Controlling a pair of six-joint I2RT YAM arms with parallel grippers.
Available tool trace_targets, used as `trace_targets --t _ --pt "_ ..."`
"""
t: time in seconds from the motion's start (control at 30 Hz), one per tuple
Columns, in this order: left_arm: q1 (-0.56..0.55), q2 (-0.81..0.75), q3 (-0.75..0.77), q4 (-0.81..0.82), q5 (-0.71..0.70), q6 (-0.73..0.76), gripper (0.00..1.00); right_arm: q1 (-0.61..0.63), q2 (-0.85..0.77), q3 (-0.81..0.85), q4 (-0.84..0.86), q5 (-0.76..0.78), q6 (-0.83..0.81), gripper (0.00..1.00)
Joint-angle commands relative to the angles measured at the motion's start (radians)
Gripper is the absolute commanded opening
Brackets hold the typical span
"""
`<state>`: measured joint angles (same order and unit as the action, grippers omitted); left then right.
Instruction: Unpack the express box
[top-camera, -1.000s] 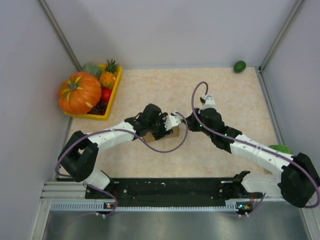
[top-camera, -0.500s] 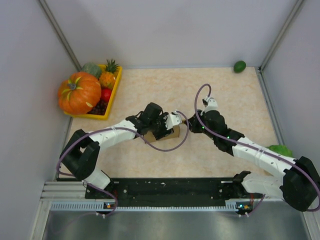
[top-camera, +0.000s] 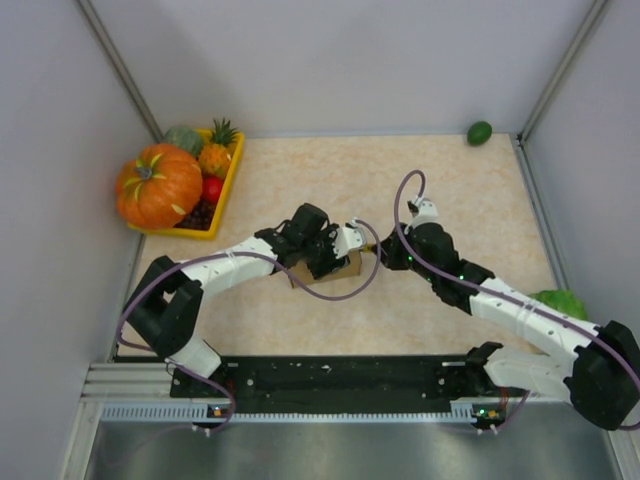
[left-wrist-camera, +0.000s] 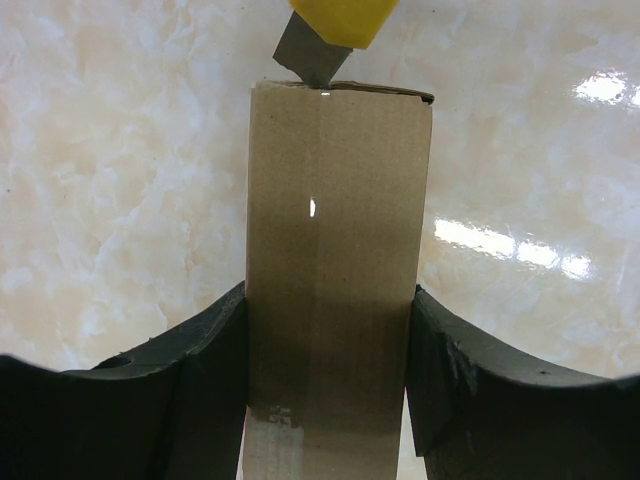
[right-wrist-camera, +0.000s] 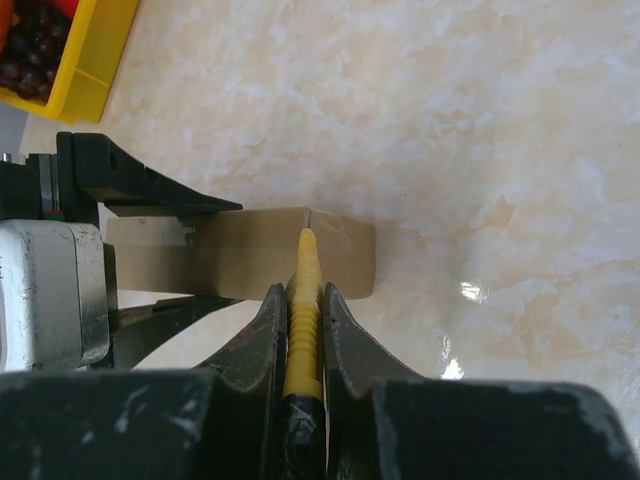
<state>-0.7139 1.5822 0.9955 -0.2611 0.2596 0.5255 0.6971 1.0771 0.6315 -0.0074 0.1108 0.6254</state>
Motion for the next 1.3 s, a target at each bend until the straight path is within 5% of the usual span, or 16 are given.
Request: trace_targets --t 0.0,0.5,0.83,0.87,0.9,1.27 --pt "0.021 0.068 -0.018 -0.053 -0.112 -0.032 0.29 0.013 -0.028 -0.029 -0.197 -0.132 0.007 0.0" --pt "0.019 0.041 -0.003 -0.066 -0.051 -0.027 0.34 0.013 -0.154 0.062 -0.344 0.041 0.01 0.0" --pt "0.016 0.016 0.095 -0.099 0.01 -0.088 0.75 -0.036 -0.158 0.099 -0.401 0.161 0.077 0.0" --pt "0.017 0.009 0.106 -0.099 0.024 -0.096 0.8 -0.044 -0.151 0.099 -0.402 0.149 0.083 0.0" --pt "0.018 0.006 0.124 -0.099 0.032 -0.099 0.99 -0.054 -0.134 0.099 -0.402 0.142 0.089 0.0" --pt "0.016 -0.137 0.163 -0.003 0.008 -0.192 0.99 -0.255 0.012 0.063 -0.27 -0.042 0.131 0.0"
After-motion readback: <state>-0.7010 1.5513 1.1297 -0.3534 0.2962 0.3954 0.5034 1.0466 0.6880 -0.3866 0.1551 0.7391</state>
